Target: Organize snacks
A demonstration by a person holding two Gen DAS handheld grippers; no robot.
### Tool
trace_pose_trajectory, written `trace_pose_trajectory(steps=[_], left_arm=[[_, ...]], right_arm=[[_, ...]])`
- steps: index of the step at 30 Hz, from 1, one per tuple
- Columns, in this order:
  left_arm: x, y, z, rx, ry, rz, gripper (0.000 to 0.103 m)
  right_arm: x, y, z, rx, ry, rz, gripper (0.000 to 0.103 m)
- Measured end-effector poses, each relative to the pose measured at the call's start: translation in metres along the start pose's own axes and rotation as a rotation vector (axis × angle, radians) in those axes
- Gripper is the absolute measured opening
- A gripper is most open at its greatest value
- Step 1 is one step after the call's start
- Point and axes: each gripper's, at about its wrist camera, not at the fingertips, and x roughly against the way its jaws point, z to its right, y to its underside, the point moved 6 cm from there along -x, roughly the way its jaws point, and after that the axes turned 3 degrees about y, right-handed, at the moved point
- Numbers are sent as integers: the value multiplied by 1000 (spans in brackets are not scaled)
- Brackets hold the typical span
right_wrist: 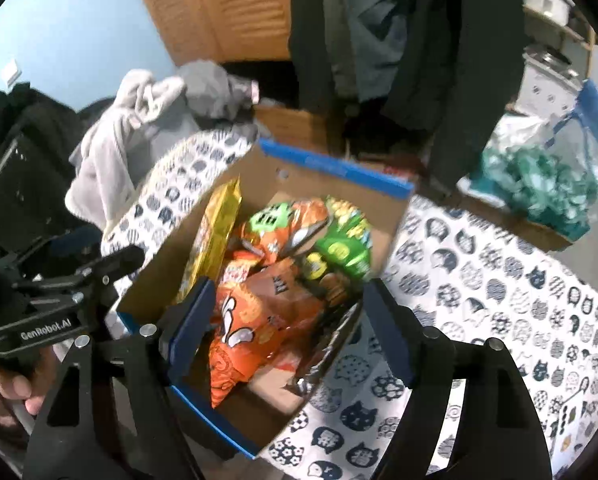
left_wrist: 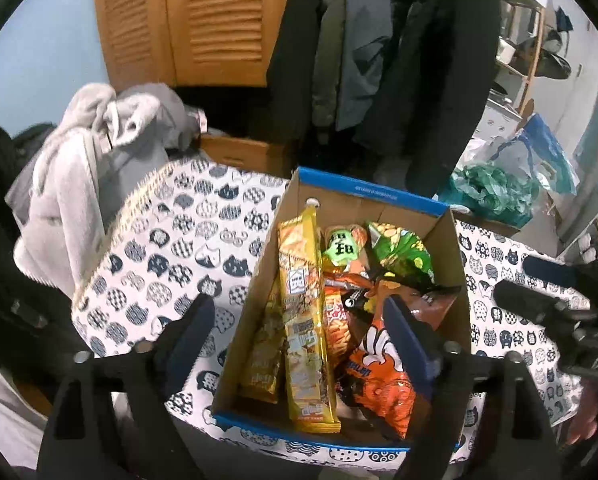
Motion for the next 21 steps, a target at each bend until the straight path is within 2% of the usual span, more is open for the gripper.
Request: trace_pose_trajectory(steps=[4, 9, 16, 21], left_arm=[[12, -4, 9, -49, -31, 40, 89], [23, -7, 15, -32, 19, 54, 94], [33, -9, 19, -26, 26, 71, 96], [41, -10, 24, -43, 23, 92, 101]], right_arm=[[21, -6, 9, 1, 25, 44, 78], [41, -9, 18, -11, 40, 83, 78], [60, -7, 24, -7, 55, 121, 78], [67, -4, 27, -3, 64, 135, 78]])
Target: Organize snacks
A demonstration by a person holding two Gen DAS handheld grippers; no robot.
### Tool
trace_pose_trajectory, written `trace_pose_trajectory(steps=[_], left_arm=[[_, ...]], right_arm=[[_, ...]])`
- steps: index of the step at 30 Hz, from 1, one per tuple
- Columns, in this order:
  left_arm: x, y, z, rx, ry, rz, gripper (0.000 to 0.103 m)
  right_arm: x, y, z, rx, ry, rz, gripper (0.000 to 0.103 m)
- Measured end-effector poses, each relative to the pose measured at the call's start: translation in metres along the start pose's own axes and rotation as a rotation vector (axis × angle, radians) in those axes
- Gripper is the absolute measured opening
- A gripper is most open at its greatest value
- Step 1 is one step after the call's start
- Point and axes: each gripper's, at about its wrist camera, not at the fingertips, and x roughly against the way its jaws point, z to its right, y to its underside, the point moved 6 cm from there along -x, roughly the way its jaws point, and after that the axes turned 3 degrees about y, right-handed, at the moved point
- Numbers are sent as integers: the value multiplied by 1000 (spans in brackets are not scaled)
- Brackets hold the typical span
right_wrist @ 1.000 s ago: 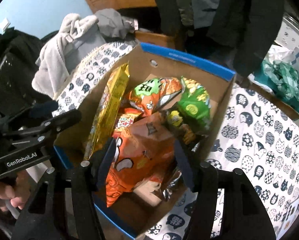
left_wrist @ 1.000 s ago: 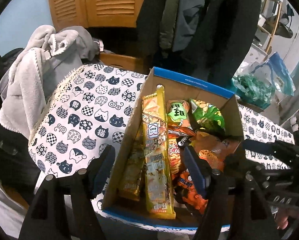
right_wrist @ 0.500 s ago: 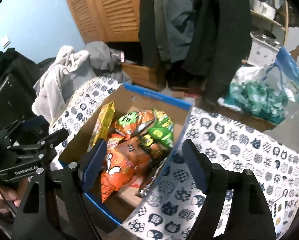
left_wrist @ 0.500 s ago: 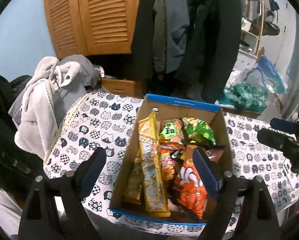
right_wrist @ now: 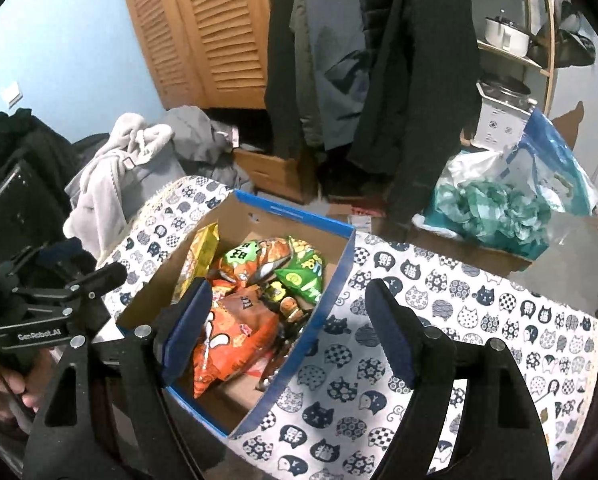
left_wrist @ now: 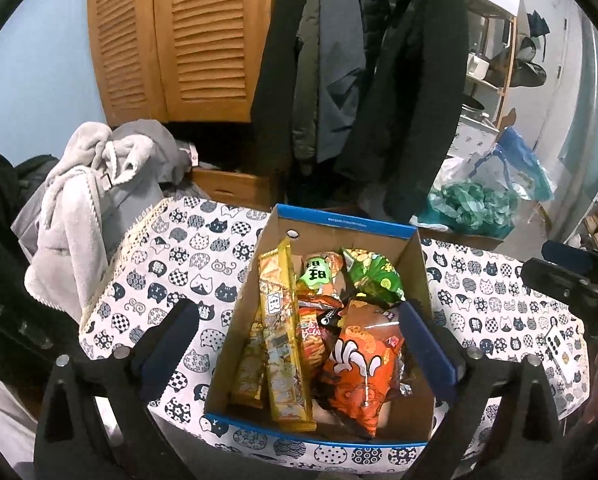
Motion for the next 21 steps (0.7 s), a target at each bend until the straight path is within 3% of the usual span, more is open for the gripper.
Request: trace_pose_trajectory(steps=[21], left_arm=[[3, 1, 16, -53, 3, 1, 101]], right_arm=[[1, 6, 17, -24, 5, -10, 78]])
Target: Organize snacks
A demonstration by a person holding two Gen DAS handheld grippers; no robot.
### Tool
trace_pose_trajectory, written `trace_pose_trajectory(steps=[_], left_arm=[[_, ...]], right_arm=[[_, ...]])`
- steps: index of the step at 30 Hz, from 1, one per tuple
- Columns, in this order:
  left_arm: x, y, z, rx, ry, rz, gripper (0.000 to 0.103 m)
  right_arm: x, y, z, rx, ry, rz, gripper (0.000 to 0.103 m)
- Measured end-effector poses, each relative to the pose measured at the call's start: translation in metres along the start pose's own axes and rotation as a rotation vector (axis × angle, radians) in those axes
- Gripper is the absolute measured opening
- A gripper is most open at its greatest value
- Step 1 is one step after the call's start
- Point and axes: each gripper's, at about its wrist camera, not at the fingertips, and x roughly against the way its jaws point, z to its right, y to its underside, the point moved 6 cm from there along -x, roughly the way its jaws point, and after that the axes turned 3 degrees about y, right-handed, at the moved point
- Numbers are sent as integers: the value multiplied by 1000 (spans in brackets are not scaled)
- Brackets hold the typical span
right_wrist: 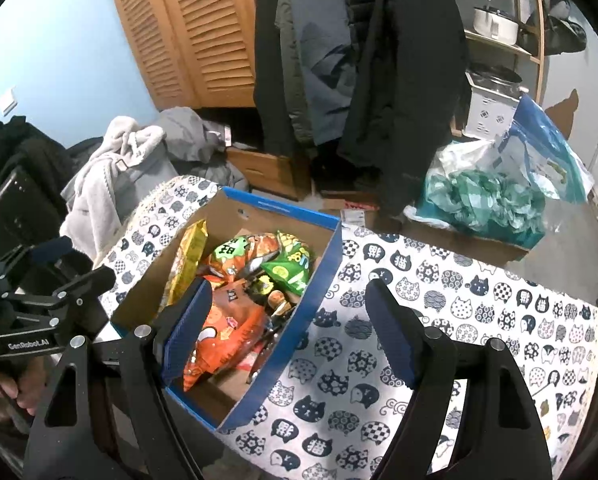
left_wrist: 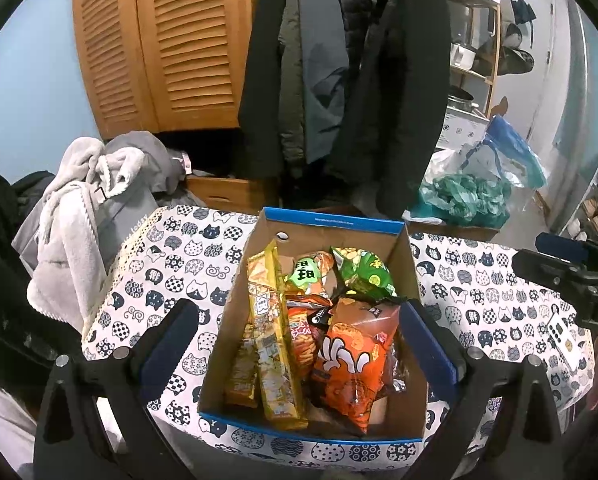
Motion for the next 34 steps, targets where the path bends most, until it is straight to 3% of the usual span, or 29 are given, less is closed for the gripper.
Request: trace_pose_trajectory(steps=[34], left_arm=[[1, -4, 1, -41, -50, 17, 101]], right_arm=[[-2, 3, 3, 3, -1, -16, 78]])
